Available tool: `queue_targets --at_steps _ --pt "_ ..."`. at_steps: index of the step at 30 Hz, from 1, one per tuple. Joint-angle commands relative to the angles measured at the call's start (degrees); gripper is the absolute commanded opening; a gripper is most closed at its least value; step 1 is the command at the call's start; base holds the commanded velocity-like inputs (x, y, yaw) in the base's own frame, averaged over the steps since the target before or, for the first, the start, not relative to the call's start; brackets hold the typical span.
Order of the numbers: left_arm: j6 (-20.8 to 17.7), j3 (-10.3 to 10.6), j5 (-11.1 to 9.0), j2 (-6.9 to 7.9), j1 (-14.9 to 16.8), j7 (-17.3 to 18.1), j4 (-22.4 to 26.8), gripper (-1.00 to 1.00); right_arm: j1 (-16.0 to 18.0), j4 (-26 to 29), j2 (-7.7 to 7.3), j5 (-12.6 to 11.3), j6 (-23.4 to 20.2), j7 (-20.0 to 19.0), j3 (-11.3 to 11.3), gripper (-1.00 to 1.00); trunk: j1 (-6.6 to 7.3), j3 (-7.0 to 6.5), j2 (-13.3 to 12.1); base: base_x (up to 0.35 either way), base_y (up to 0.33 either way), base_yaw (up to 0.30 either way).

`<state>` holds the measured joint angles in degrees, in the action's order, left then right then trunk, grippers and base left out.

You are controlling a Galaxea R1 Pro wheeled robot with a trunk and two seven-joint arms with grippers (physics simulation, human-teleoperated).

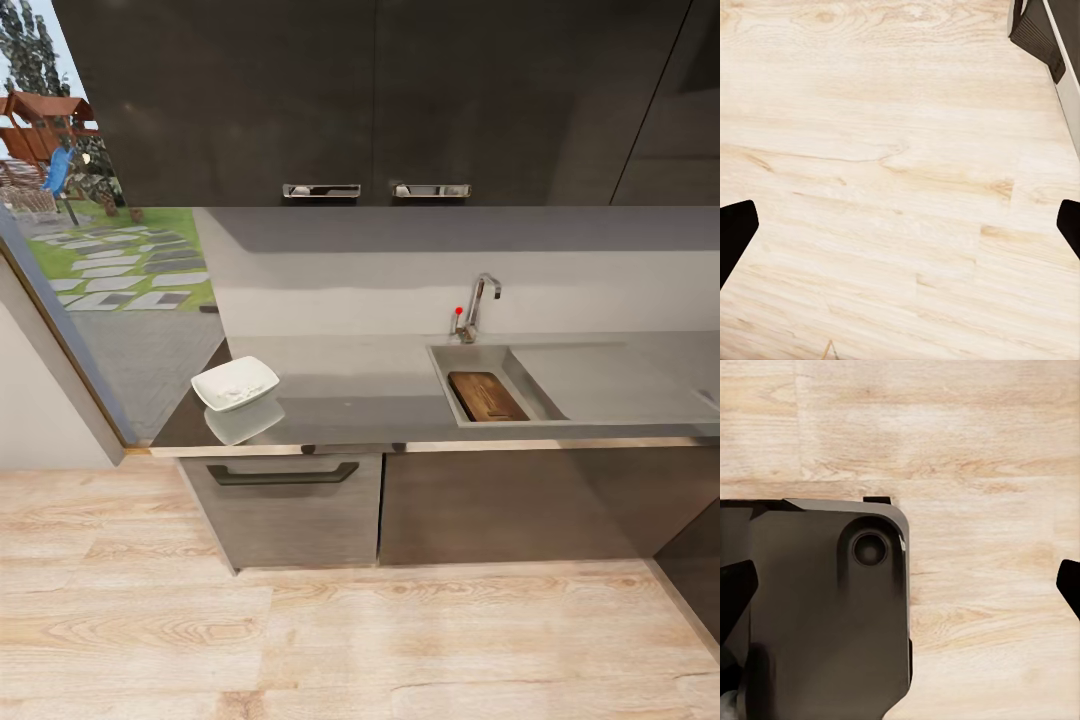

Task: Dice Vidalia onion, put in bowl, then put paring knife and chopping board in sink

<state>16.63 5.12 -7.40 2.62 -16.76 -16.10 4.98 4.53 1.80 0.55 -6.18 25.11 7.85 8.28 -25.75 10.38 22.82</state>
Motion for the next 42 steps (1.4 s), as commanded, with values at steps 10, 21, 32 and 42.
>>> queue_targets --at_steps 10,21,32,42 --pt "0.1 0.5 -0.6 0.01 0.0 -0.2 0.1 1.0 0.0 -0.1 0.0 -0.6 0.2 0.1 0.5 1.0 -0.03 0.1 0.1 0.0 0.0 0.0" --pt "0.1 0.5 -0.6 0.01 0.0 -0.2 0.1 1.0 0.0 0.0 0.0 -0.6 0.2 0.1 0.5 1.0 -0.03 0.1 0.1 0.0 0.0 0.0" --pt "0.1 0.5 -0.6 0.01 0.0 -0.2 0.1 1.0 0.0 -0.1 0.02 -0.6 0.2 0.1 0.5 1.0 -0.03 0.1 0.1 0.0 0.0 0.0" --pt "0.1 0.5 -0.6 0.01 0.0 -0.2 0.1 1.0 0.0 0.0 0.01 -0.6 0.2 0.1 0.5 1.0 -0.03 0.1 0.1 0.0 0.0 0.0"
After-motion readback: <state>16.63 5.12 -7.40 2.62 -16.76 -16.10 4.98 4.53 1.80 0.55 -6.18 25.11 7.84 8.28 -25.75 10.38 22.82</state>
